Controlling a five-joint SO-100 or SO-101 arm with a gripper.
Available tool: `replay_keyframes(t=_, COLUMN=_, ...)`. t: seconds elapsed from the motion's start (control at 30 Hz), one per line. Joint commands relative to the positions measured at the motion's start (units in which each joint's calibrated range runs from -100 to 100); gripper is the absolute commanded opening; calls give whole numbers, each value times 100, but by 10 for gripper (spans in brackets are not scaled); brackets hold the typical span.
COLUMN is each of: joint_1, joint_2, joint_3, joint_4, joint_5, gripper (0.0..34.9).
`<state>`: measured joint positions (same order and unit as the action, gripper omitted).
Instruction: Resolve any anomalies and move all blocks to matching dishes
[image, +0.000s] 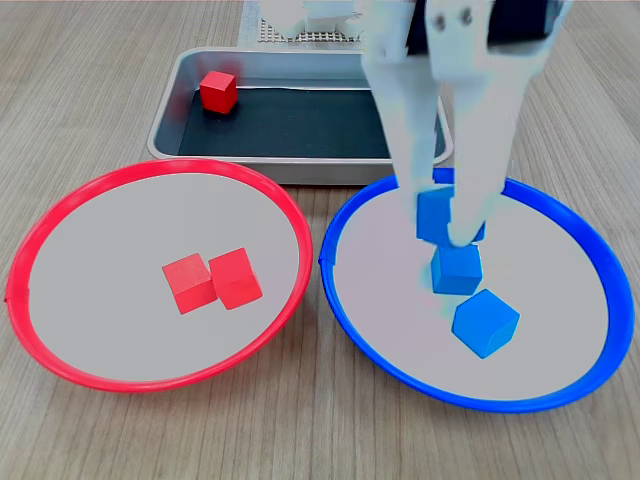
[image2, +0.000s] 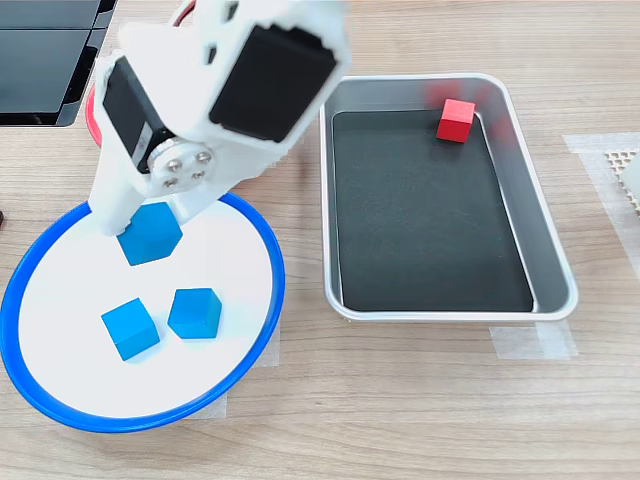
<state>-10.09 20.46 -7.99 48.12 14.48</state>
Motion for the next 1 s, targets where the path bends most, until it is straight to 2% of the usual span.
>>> replay_keyframes(t=0.0, joint_1=119, joint_2=133, joint_3=-34, joint_4=-384, joint_5=93, gripper=5)
replay_keyframes(t=0.07, joint_1=148, joint_2=201, joint_3=-89, joint_4=-384, joint_5=107, gripper=83)
replay_keyframes(t=0.1, joint_1=157, joint_2=210, joint_3=-89, joint_4=-384, joint_5=107, gripper=107)
replay_keyframes(t=0.17, joint_1=176, joint_2=210, joint_3=-71, joint_4=-384, joint_5=107, gripper=192)
replay_keyframes(t=0.27, joint_1=176, joint_2=125, joint_3=-44, joint_4=-351, joint_5=107, gripper=241)
replay_keyframes(t=0.3, joint_1=176, joint_2=73, joint_3=-25, joint_4=-334, joint_5=103, gripper=244)
replay_keyframes(t=0.37, joint_1=185, joint_2=-89, joint_3=20, joint_4=-235, joint_5=98, gripper=209)
replay_keyframes(t=0.5, joint_1=421, joint_2=-890, joint_3=257, joint_4=739, joint_5=103, gripper=192)
replay_keyframes(t=0.57, joint_1=788, joint_2=-1735, joint_3=840, joint_4=1614, joint_5=303, gripper=176)
replay_keyframes(t=0.6, joint_1=1117, joint_2=-2281, joint_3=1422, joint_4=2076, joint_5=532, gripper=156)
replay_keyframes(t=0.67, joint_1=1578, joint_2=-2878, joint_3=2251, joint_4=2323, joint_5=830, gripper=141)
replay_keyframes(t=0.7, joint_1=2002, joint_2=-3347, joint_3=3033, joint_4=2257, joint_5=1065, gripper=132)
replay_keyframes(t=0.83, joint_1=2990, joint_2=-4387, joint_3=4927, joint_4=1688, joint_5=1675, gripper=134)
replay_keyframes(t=0.97, joint_1=3734, joint_2=-4959, joint_3=6165, joint_4=1308, joint_5=2002, gripper=163)
